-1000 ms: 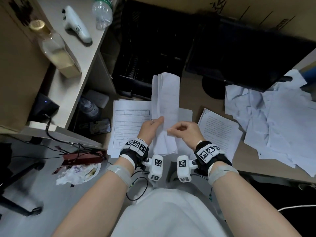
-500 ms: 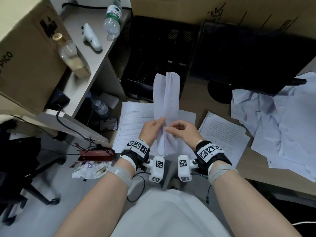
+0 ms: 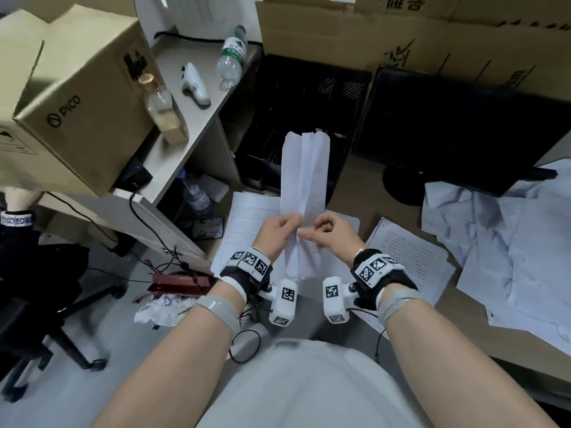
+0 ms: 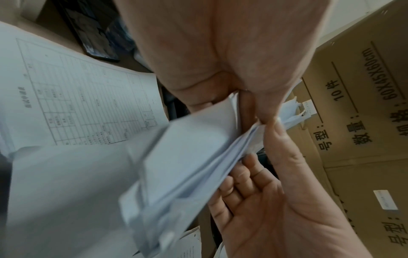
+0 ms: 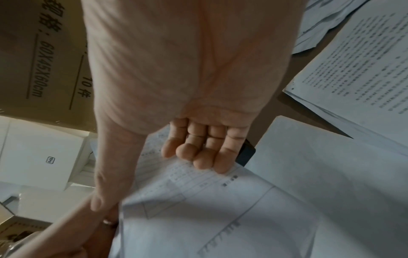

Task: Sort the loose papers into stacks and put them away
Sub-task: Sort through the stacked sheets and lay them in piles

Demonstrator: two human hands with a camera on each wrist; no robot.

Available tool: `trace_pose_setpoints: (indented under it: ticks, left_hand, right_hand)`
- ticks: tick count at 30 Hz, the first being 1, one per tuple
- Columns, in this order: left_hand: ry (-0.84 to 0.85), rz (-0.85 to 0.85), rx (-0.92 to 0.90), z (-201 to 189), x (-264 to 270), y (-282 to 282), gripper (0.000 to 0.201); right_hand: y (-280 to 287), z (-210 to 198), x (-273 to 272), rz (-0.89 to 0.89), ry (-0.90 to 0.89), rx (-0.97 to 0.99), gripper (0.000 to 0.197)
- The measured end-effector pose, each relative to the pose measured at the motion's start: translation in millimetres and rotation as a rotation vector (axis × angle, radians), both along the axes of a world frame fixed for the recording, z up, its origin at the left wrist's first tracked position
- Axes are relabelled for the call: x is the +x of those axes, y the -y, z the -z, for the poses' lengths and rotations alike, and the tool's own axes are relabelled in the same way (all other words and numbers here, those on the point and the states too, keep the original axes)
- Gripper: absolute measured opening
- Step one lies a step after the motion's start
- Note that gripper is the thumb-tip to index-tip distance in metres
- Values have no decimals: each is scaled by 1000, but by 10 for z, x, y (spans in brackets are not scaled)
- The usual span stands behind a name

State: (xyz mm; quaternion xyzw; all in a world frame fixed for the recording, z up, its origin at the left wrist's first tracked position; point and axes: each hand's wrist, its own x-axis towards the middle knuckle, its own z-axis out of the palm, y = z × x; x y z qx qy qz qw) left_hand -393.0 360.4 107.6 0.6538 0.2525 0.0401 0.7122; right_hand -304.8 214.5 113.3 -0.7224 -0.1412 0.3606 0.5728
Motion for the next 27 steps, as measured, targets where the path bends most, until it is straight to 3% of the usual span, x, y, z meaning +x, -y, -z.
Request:
trace_pose_setpoints:
  ticks: [2, 5, 11, 15, 19, 22, 25, 27]
  left_hand:
    - [0, -7, 19, 8, 21, -45, 18]
    - [-9, -32, 18, 36, 25, -99, 29]
    - [-18, -73, 105, 11, -1, -161, 12]
    - [-69, -163, 118, 55, 11, -205, 12]
    - [-100, -200, -60, 67, 10, -212, 16]
    - [-150, -131, -94, 49, 18, -187, 45]
    - [-133, -29, 18, -26, 14, -89, 32]
    - [-127, -50, 67, 5, 26, -85, 18]
  right_hand:
    - [-36, -32, 9, -20, 11, -4, 43]
    - [-82, -48, 16, -35, -15, 0, 36]
    - [-204, -11, -2, 33, -44, -32, 5]
    - [-163, -18, 30, 116, 140, -95, 12]
    - [-53, 1, 115, 153, 173, -94, 7]
    - [-34, 20, 107, 100, 159, -77, 6]
    - [-60, 48, 51, 34, 143, -93, 8]
    - [-64, 90, 46, 48, 120, -116, 10]
